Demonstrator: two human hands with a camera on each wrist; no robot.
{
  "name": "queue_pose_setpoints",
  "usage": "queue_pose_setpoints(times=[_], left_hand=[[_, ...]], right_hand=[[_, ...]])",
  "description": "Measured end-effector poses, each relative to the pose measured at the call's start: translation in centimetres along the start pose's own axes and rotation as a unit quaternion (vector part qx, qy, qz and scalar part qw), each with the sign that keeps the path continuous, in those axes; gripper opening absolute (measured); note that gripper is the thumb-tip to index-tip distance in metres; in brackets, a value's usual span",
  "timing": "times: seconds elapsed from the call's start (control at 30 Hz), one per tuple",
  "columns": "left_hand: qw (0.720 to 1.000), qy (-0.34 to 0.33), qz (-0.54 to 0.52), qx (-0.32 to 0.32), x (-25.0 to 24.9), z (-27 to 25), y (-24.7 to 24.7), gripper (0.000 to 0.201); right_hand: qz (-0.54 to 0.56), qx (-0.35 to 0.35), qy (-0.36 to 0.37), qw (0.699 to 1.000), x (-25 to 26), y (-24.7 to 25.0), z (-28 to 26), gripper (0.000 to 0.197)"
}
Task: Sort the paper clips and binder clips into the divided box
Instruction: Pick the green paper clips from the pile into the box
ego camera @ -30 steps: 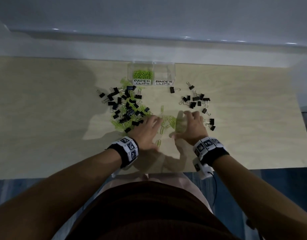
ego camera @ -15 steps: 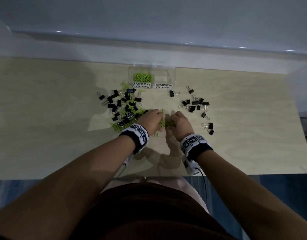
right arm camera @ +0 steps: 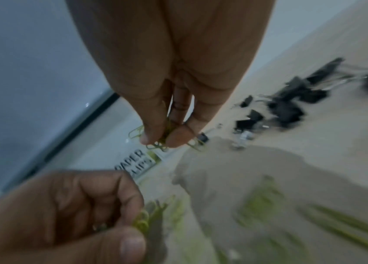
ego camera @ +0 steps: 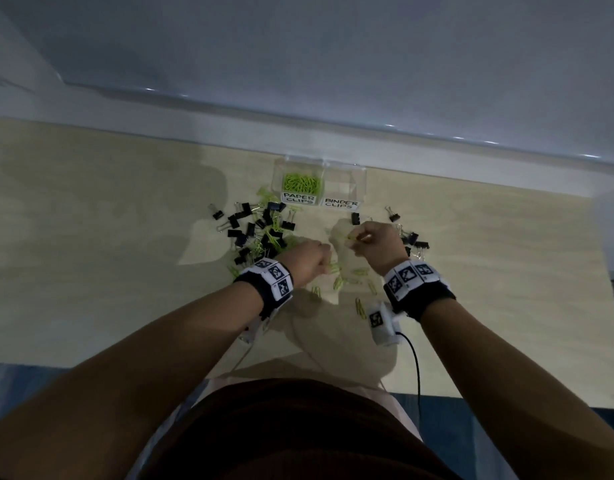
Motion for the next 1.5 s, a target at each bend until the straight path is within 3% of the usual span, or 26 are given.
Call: queue_pose_setpoints(times=[0.13, 0.23, 0.3, 0.4, 0.6, 0.7, 0.77, 0.83, 0.93, 1.03, 1.2, 1.27, 1.43, 1.5], left_hand=[[0.989, 0.055, -0.096, -0.094, 2.7, -0.8, 3.6, 0.015], [0.969, 0.123, -0.136, -0.166, 5.2, -0.4, 7.2, 0.009], [0.957, 0.155, -0.13, -0.21, 6.5, 0.3, 9.3, 0.008], [0.949, 0.179, -0.099, -0.24, 7.3, 2.0, 11.0, 0.012], [0.972, 0.189, 0.024, -0.139, 6.6, 4.5, 10.1, 0.028], [0.981, 0.127, 0.038, -0.139, 4.6, 3.0, 7.8, 0.036], [0.995, 0.05, 0.043, -0.076, 3.1, 1.1, 5.2, 0.038], [0.997, -0.028, 0.075, 0.018, 2.2, -0.7, 2.6, 0.047], [0.986, -0.081, 0.126, 0.078, 2.1, -1.9, 0.0, 0.053], [0.987, -0.055, 0.135, 0.061, 1.9, -1.9, -0.6, 0.051], [0.992, -0.011, 0.117, 0.041, 0.8, -1.6, -0.8, 0.039], [0.996, 0.006, 0.084, 0.023, 0.9, -1.6, -0.9, 0.038], [0.998, 0.054, -0.027, -0.033, 1.7, -2.5, -0.8, 0.045], [0.997, 0.063, 0.0, -0.036, 1.6, -2.9, -1.0, 0.056]], right_hand=[[0.1, 0.015, 0.047, 0.994, 5.6, -1.2, 3.4, 0.01], [0.077, 0.014, 0.091, 0.993, 8.8, -3.3, 6.5, 0.01], [0.059, 0.013, 0.092, 0.994, 9.6, -4.5, 8.0, 0.02], [0.031, 0.008, 0.075, 0.997, 9.5, -5.4, 8.8, 0.013], [0.02, 0.014, 0.101, 0.995, 5.7, -1.5, 5.5, 0.025], [-0.102, 0.05, 0.067, 0.991, 2.5, 1.2, 1.9, 0.024], [-0.199, 0.116, 0.006, 0.973, -0.4, 2.4, -0.5, 0.042], [-0.28, 0.177, -0.007, 0.944, -2.8, 2.8, -2.5, 0.073], [-0.323, 0.195, -0.007, 0.926, -5.0, 2.4, -3.9, 0.1], [-0.314, 0.176, 0.006, 0.933, -5.3, 0.8, -4.2, 0.096], [-0.278, 0.15, 0.073, 0.946, -4.1, -2.9, -2.7, 0.053], [-0.231, 0.111, 0.107, 0.961, -3.5, -3.8, -2.2, 0.046], [-0.22, 0.084, 0.126, 0.964, -1.3, -3.9, -2.1, 0.045], [-0.291, 0.098, 0.12, 0.944, -1.5, -3.8, -1.9, 0.066]])
Point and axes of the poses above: each hand's wrist, its own z-axis towards the middle knuckle, its own y-axis out of the back of the hand, x = y × z, the point moved 2 cm from there along z, towards the middle knuckle, and after that the axes turned 13 degrees about z, right-handed, at the moved point
